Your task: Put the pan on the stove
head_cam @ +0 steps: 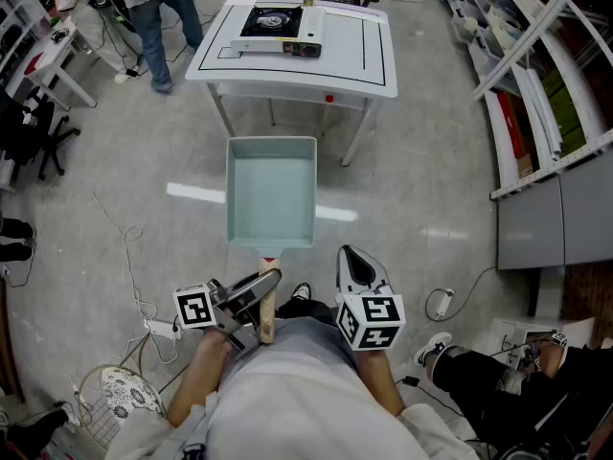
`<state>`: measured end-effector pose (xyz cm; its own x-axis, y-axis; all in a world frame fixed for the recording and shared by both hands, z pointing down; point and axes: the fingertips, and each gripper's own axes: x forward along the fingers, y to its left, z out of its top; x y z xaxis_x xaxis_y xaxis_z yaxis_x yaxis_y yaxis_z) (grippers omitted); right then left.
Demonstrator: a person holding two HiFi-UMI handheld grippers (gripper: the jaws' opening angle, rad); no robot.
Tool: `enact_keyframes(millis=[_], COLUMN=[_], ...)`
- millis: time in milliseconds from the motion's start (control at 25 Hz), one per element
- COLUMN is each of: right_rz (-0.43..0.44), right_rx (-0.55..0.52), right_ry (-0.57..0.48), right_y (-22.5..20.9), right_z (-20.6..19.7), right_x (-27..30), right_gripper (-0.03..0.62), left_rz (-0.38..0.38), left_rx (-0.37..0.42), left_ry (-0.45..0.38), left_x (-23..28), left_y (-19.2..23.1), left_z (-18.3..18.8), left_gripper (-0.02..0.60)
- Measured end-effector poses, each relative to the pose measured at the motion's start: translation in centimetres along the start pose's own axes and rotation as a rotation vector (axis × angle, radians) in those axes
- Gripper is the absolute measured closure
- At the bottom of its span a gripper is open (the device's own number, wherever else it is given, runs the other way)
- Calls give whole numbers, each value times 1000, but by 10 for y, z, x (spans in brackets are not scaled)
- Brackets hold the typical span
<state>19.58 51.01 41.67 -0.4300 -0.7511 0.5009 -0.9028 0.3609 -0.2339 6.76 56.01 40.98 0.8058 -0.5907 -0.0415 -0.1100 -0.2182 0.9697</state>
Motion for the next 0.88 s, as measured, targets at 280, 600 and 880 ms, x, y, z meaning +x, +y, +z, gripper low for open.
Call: enact_keyframes(millis=[280, 600, 880], right_rz=[34, 62, 73], right_rx=[-24, 48, 61], right_ry=[-41, -91, -74], right_y=[-3, -14, -19], right_z=[18, 19, 18], right_x=[8, 6, 12], right_gripper=[585, 583, 583], left_rz=[-33, -31, -28], left_rx=[-4, -17, -15], left_ry=[-19, -42, -59], left_x=[14, 22, 25], left_y=[-5, -7, -7], left_z=[8, 10, 16], left_gripper=[439, 437, 437])
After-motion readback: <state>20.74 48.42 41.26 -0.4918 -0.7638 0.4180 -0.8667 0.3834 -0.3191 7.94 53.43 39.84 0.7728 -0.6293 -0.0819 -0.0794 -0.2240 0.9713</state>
